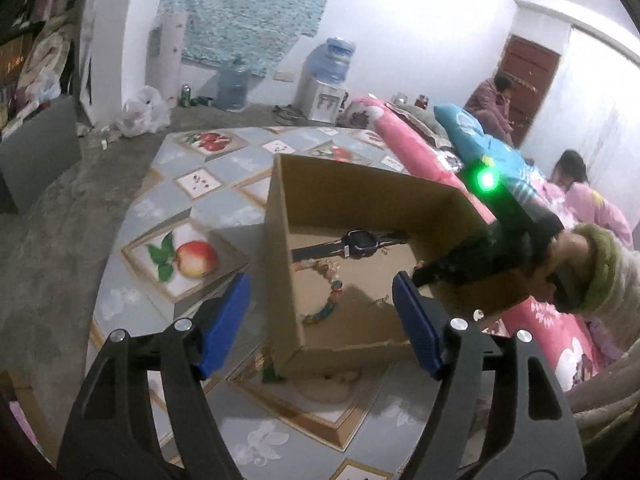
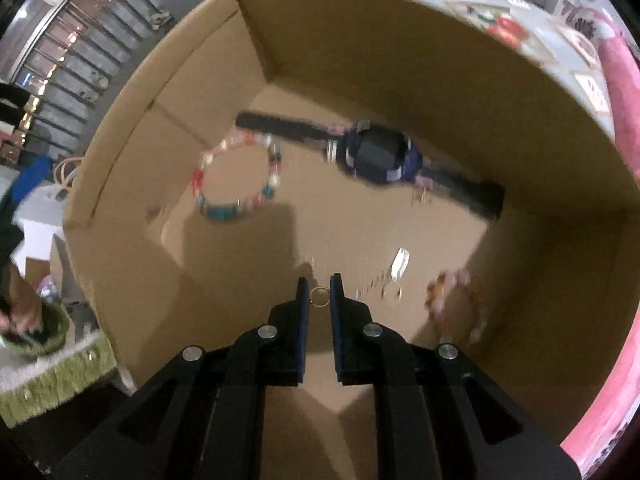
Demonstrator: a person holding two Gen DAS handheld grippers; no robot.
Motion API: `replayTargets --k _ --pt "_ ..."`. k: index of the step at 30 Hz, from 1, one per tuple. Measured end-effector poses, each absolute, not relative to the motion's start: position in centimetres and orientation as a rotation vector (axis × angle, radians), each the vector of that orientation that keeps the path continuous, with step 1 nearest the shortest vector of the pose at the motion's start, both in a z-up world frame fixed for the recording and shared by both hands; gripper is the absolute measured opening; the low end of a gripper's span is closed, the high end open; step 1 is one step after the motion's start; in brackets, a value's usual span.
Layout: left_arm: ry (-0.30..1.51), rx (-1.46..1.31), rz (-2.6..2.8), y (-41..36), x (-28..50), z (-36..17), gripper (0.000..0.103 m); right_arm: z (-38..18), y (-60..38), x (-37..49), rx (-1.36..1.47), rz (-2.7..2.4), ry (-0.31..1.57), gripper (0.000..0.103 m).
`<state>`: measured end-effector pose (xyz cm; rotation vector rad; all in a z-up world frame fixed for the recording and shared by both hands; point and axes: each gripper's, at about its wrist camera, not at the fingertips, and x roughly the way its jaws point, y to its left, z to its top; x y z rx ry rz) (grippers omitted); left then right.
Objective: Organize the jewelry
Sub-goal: 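Open the right gripper above the box to drop the gold ring, then withdraw both grippers up and away from the box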
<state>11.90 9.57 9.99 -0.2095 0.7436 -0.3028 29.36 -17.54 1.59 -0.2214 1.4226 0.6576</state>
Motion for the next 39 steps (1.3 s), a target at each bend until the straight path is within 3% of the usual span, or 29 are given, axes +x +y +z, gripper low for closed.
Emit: replayTargets --k 13,15,17,27,32,39 --pt "0.724 -0.257 -0.274 11.9 9.4 9.4 0.079 -2.3 -14.8 33.2 -0.212 0.517 1.492 0.014" --pt "0.726 -0.266 -0.274 12.1 9.3 9.2 0.08 -1.0 -15.6 33.3 -0.152 0.516 1.469 0.031" --pt "0.734 -0.275 -0.28 12.1 9.3 9.0 0.08 1.2 -16.7 32.6 -0.099 0.522 1.41 0.037" --pt "0.743 -0.334 -0.314 11.3 10.8 8.8 0.085 13.6 -27.1 23.5 0.152 0.468 0.967 0.056" --pt "0.82 -0.374 -0.324 10.4 13.2 7.5 0.086 11.6 -32.3 19.0 0.279 0.31 0.899 0.061" --pt "0.946 -0.406 -0.322 8.7 15.5 5.3 0.086 4.6 -33.1 18.5 0.491 0.289 0.996 0.061"
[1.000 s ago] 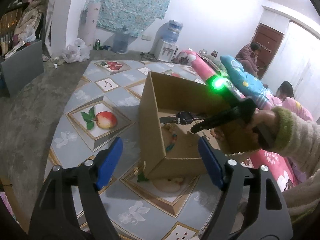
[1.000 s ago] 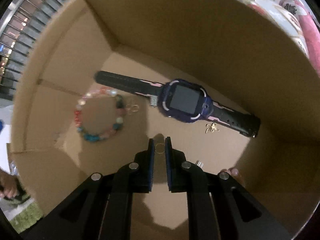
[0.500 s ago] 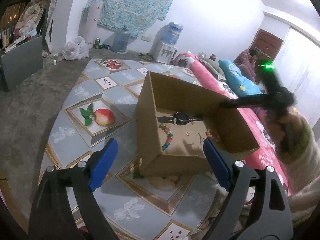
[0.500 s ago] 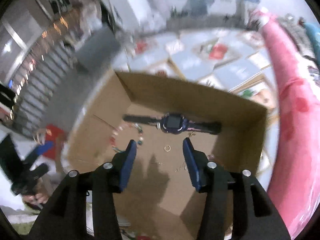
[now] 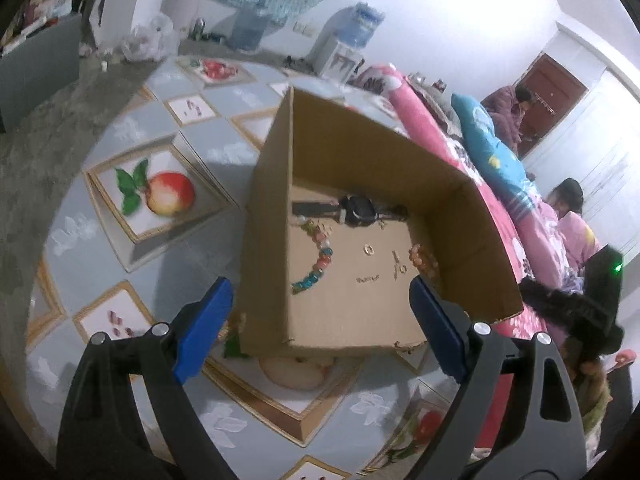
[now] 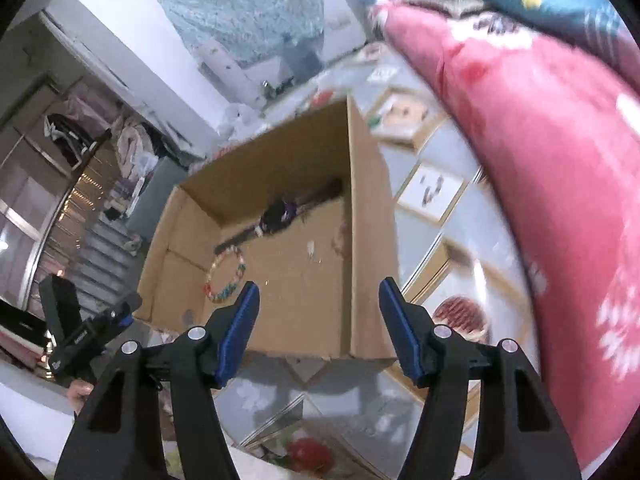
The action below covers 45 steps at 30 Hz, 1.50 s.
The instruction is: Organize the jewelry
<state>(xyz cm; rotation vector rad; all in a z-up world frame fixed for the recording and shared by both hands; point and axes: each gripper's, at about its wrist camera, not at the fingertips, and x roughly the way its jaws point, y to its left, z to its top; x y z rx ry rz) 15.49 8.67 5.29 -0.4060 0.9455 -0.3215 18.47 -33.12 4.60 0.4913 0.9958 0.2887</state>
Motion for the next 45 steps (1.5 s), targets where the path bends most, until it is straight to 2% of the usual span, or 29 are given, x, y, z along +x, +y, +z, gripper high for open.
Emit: replayTargets --k 9,17,45 --pt "0.964 -0.369 -0.292 6.6 15.7 4.3 0.089 2.0 -32.1 17.7 0.419 0.274 1.007 0.061" --pt "0.932 -0.275 -0.219 5.0 15.1 3.9 0.089 2.3 -32.0 17.1 0.404 0.268 0.972 0.059" --pt "0.946 -0.315 -0.171 6.0 10.1 4.7 0.089 2.8 -31.9 13.0 0.437 0.281 0.979 0.059"
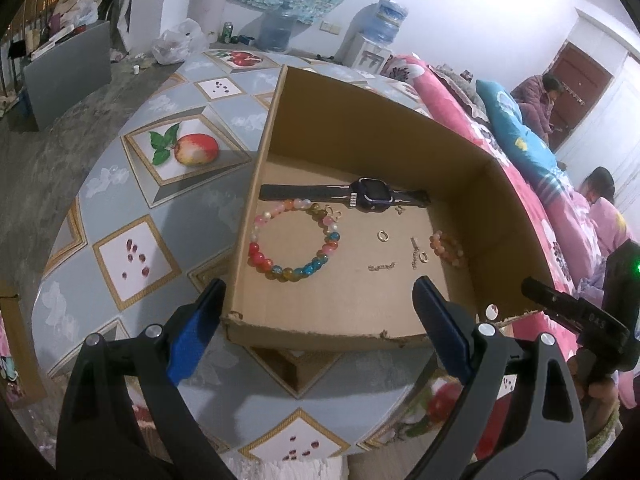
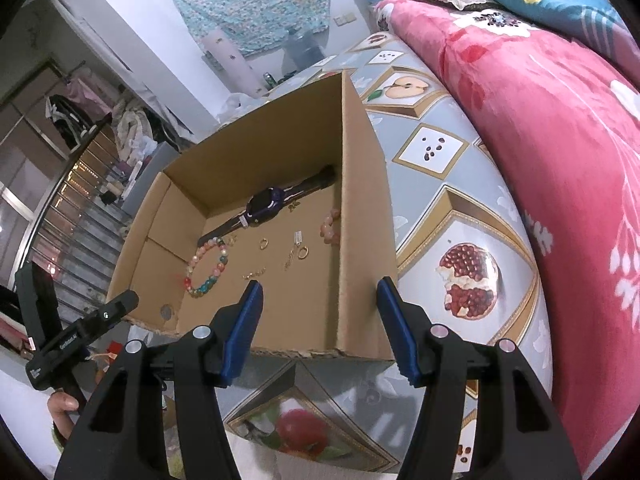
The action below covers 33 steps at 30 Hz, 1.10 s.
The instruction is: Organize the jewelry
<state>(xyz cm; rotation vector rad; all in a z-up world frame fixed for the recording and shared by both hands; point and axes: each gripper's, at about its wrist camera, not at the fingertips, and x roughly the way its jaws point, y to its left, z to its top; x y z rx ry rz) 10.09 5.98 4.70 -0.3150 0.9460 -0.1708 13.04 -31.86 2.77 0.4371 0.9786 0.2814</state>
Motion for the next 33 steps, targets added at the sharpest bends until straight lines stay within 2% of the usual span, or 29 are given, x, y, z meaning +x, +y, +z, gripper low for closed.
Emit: replayTargets --k 13,23,28,33 --pt "0.954 -0.331 -0.171 6.0 7.6 4.7 0.089 2.5 -32.4 11.1 0.465 0.297 0.985 0.059" --pt "0.892 -0.276 -0.206 5.9 5.7 5.3 0.089 3.4 -33.7 9.9 0.485 0.321 0.928 0.059" --pt "0.719 -0.175 -0.189 6.2 1.8 7.7 0.09 5.9 -34.4 6.5 0.358 0.257 0.818 0.066" --pt "0.645 -0.107 -0.18 5.6 -1.3 9.4 0.095 7.7 -32.6 2.5 0.214 0.273 0.735 0.082"
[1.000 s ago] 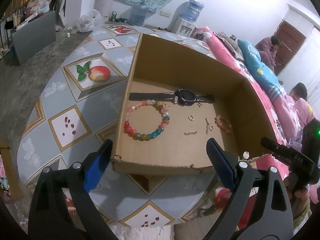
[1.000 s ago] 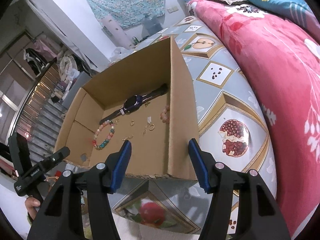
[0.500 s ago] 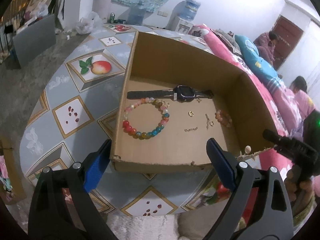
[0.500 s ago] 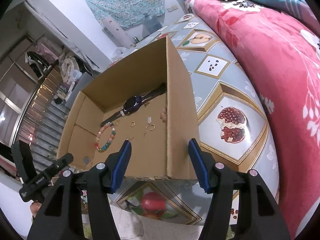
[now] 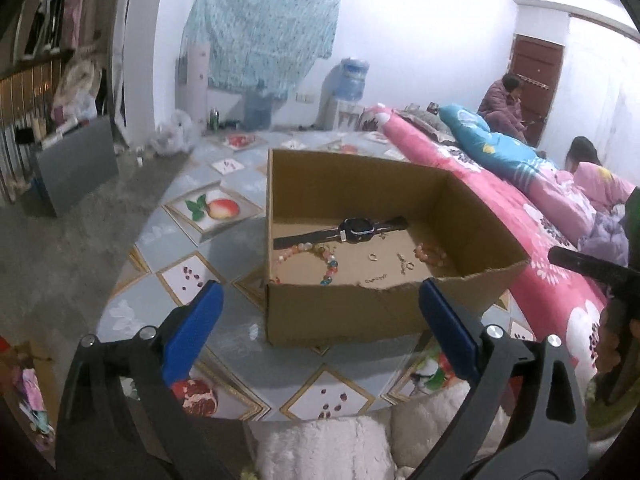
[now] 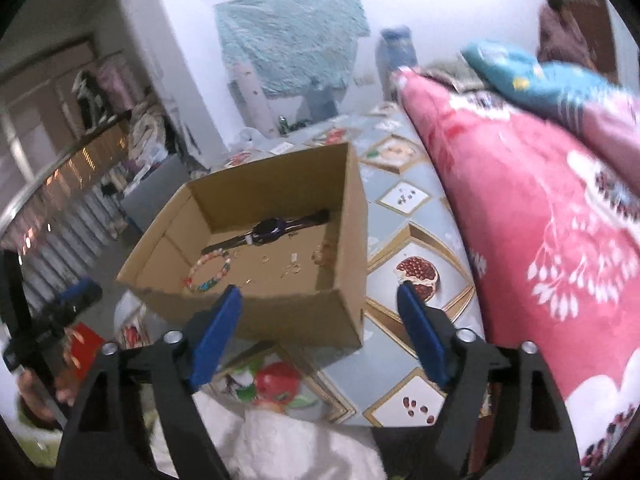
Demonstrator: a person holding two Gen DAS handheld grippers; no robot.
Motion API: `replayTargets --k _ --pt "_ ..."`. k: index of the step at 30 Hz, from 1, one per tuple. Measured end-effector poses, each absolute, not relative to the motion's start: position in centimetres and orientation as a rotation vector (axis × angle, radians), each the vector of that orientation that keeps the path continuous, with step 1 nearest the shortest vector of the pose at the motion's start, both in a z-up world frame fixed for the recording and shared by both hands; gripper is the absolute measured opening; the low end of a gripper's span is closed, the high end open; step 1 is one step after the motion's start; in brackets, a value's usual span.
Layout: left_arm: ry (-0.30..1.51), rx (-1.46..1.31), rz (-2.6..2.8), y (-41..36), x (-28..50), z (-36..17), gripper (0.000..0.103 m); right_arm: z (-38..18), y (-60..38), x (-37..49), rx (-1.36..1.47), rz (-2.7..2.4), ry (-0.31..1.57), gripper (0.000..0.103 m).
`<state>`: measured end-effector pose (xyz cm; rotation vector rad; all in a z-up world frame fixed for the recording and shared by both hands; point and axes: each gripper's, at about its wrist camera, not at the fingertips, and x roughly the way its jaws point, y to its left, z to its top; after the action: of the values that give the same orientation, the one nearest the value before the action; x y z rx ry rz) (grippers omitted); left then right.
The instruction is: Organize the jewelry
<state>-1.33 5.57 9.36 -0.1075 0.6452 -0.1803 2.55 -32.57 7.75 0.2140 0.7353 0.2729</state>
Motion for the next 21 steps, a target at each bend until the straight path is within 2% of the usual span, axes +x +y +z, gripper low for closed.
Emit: replayTargets --k 3,12,21 --pt "0.644 -0.103 -0.152 4.9 -2.2 9.7 0.095 7.7 -31.1 1.3 0.182 0.299 0.731 0.089" --pt "0.699 -0.05 -0.045 2.8 -1.8 9.3 0.095 8.0 -26.8 0.4 0.099 0.228 0.7 0.096" --pt "0.803 -0.022 -0.02 0.9 -0.5 7.5 0.095 6.2 -25.8 2.2 0.185 0.201 0.792 0.097"
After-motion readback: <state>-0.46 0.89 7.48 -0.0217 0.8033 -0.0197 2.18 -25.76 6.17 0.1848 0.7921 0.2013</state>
